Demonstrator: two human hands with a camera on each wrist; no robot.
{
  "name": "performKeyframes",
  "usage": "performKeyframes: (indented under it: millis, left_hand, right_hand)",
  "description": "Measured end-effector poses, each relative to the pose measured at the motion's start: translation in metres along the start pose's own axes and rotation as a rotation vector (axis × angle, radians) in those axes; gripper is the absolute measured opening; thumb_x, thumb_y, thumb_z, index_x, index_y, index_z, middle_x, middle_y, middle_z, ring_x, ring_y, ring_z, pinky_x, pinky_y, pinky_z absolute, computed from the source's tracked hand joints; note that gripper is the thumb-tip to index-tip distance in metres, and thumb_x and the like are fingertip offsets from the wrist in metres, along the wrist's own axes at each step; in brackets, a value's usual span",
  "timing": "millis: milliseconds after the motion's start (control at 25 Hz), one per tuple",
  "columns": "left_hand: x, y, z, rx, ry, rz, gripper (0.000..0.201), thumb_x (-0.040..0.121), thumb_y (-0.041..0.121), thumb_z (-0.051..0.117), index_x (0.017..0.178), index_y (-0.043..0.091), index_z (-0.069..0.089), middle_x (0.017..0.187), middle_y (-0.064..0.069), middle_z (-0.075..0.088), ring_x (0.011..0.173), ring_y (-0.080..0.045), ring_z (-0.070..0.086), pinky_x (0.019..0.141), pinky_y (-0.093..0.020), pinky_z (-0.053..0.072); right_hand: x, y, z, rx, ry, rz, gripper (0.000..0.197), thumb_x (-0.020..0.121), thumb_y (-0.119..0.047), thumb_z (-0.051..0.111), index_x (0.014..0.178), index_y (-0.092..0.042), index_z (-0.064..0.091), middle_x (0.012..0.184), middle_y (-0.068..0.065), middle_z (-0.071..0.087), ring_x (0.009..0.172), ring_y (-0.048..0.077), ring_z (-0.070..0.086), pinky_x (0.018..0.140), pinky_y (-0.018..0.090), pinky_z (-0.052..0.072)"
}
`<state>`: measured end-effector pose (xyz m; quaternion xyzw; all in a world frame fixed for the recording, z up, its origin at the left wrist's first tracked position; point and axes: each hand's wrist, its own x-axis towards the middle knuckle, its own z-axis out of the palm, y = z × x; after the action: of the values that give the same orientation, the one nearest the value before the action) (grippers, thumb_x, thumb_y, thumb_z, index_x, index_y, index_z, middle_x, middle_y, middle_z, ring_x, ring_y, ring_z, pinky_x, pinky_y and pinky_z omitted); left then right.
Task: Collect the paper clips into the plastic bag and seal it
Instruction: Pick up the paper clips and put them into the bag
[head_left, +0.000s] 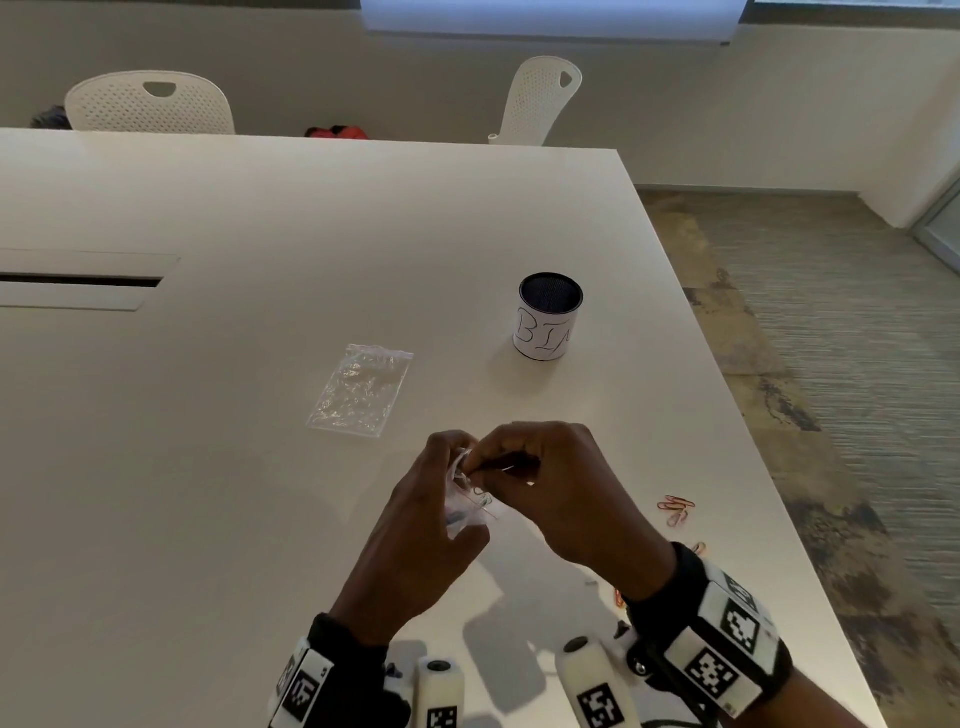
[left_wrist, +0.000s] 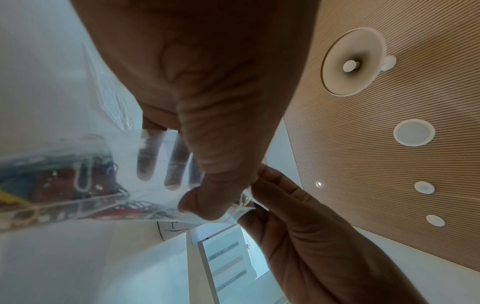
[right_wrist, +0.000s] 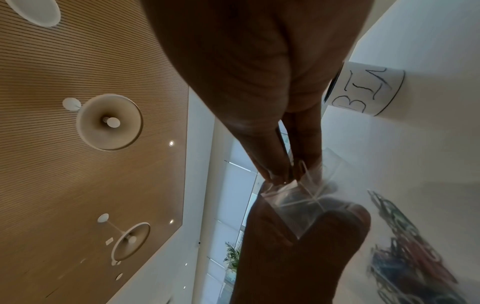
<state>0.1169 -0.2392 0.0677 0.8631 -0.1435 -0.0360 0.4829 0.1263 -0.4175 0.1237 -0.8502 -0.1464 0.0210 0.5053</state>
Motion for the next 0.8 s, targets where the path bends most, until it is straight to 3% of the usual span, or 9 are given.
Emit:
performKeyframes:
  millis: [200,280,440,560,640,720,800]
  left_hand:
    - [0.000,-0.005,0.001,0.021,0.002,0.004,0.068,0.081,0.008,0.079,0.128,0.037,0.039,0.111,0.019,0.057,0.103,-0.005,0.064,0.081,-0.018,0.059]
    - [0.000,-0.004,0.001,0.026,0.001,0.017,0.069,0.081,0.008,0.078,0.131,0.036,0.040,0.111,0.018,0.057,0.104,-0.006,0.062,0.082,-0.018,0.058]
    - [0.000,-0.002,0.002,0.026,0.008,0.015,0.069,0.080,0.005,0.073,0.133,0.036,0.042,0.111,0.018,0.057,0.105,-0.009,0.061,0.081,-0.023,0.057]
    - [0.002,-0.001,0.004,0.041,-0.006,0.015,0.069,0.080,0.005,0.073,0.134,0.036,0.042,0.112,0.018,0.057,0.104,-0.007,0.062,0.079,-0.027,0.058]
    - [0.003,-0.001,0.005,0.047,-0.017,0.015,0.070,0.079,0.006,0.074,0.135,0.035,0.041,0.112,0.019,0.057,0.104,-0.005,0.061,0.079,-0.027,0.058]
    - [0.003,-0.001,0.006,0.048,-0.028,0.015,0.071,0.080,0.006,0.075,0.135,0.036,0.041,0.112,0.019,0.058,0.104,-0.005,0.062,0.080,-0.028,0.059]
    - [0.005,0.000,0.008,0.045,-0.036,0.005,0.072,0.079,0.006,0.076,0.134,0.037,0.041,0.113,0.019,0.058,0.104,-0.005,0.063,0.082,-0.031,0.060]
  right_hand:
    - [-0.001,0.000,-0.011,-0.066,0.017,-0.029,0.011,0.087,-0.008,0.079,0.095,-0.016,0.081,0.086,-0.012,0.078,0.082,-0.001,0.075,0.078,0.009,0.056]
    - [-0.003,0.005,-0.021,-0.067,0.054,-0.004,0.011,0.087,-0.007,0.080,0.094,-0.015,0.081,0.085,-0.010,0.079,0.079,0.001,0.075,0.078,0.011,0.058]
    - [-0.017,0.035,-0.057,-0.161,0.161,0.111,0.012,0.086,-0.003,0.079,0.089,-0.015,0.079,0.079,-0.006,0.079,0.074,0.002,0.074,0.076,0.015,0.059]
    - [-0.040,0.071,-0.088,-0.431,0.112,0.268,0.014,0.088,-0.020,0.080,0.102,-0.022,0.075,0.095,-0.010,0.076,0.082,0.000,0.070,0.079,0.021,0.060]
    - [-0.056,0.089,-0.105,-0.580,-0.008,0.425,0.042,0.086,-0.036,0.080,0.123,-0.023,0.067,0.115,-0.008,0.069,0.095,0.005,0.065,0.084,0.029,0.059]
    - [-0.071,0.100,-0.114,-0.634,-0.142,0.553,0.074,0.079,-0.045,0.083,0.143,-0.025,0.052,0.133,-0.007,0.057,0.112,0.010,0.059,0.091,0.029,0.057]
    - [-0.082,0.103,-0.117,-0.623,-0.232,0.603,0.096,0.073,-0.050,0.086,0.152,-0.027,0.038,0.144,-0.009,0.045,0.125,0.011,0.051,0.097,0.028,0.054]
